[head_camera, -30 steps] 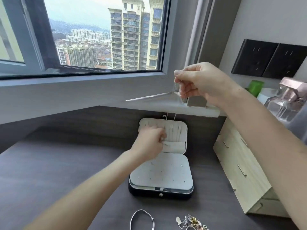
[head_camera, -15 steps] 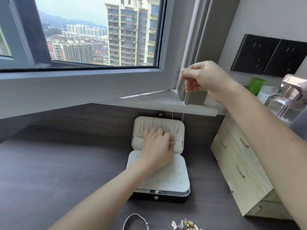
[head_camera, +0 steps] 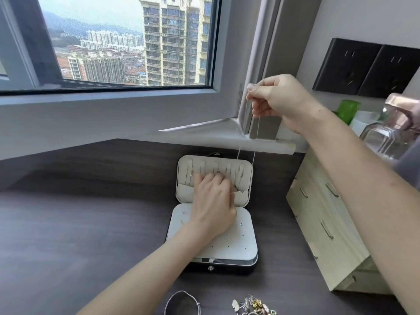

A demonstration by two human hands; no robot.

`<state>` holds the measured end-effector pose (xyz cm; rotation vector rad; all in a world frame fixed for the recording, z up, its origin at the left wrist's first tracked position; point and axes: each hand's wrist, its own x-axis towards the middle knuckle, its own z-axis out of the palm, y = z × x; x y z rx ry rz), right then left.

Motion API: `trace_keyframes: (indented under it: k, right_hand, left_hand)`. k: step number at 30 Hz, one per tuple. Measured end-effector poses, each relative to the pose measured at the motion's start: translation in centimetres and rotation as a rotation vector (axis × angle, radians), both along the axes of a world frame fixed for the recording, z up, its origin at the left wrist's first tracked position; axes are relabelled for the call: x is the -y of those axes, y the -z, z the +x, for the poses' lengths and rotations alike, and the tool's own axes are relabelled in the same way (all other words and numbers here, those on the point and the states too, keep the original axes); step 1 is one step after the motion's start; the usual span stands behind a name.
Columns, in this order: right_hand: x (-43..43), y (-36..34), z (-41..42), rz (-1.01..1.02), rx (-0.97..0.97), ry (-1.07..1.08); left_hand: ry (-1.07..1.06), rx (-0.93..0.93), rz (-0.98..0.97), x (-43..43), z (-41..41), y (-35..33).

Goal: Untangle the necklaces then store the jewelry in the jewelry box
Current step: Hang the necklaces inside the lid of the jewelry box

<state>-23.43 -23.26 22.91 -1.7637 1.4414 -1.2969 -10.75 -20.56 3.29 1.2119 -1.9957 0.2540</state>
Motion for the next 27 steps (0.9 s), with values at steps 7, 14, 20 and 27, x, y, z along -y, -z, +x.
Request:
trace_keyframes:
  k: [7, 14, 20, 27]
  right_hand:
    - [-0.2, -0.1, 0.2, -0.025, -0.033, 0.010]
    - [0.0, -0.4, 0.4, -0.036, -0.036, 0.014]
    - [-0.1, -0.4, 0.4, -0.047, -0.090, 0.012]
    - [-1.5, 0.9, -0.1, -0.030, -0.180, 0.008]
  left_hand:
    - [0.000, 0.014, -0.036, 0.0, 0.0, 0.0]
    - [-0.011, 0.053, -0.027, 0.1, 0.0, 0.2]
    - [-0.014, 0.054, -0.019, 0.1, 0.0, 0.1]
    - [0.003, 0.024, -0.037, -0.1, 0.1, 0.1]
